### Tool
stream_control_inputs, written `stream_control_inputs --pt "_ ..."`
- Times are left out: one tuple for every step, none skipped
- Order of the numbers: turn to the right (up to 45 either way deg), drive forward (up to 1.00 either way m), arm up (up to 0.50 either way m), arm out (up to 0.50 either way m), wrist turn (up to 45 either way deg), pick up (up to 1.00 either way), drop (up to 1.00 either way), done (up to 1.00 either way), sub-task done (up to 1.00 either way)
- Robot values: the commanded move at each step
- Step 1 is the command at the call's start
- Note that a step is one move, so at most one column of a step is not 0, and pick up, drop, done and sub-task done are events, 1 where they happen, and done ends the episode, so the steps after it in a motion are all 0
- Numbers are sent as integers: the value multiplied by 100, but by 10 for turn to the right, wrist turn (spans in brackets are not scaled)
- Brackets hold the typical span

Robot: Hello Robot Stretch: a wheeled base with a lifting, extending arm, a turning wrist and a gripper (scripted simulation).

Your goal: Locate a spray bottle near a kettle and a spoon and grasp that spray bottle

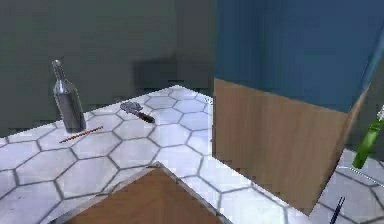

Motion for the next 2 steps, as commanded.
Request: stream_control_inputs --pt "-420 0 0 0 0 0 0 0 0" --pt "0 0 50 0 0 0 0 0 0"
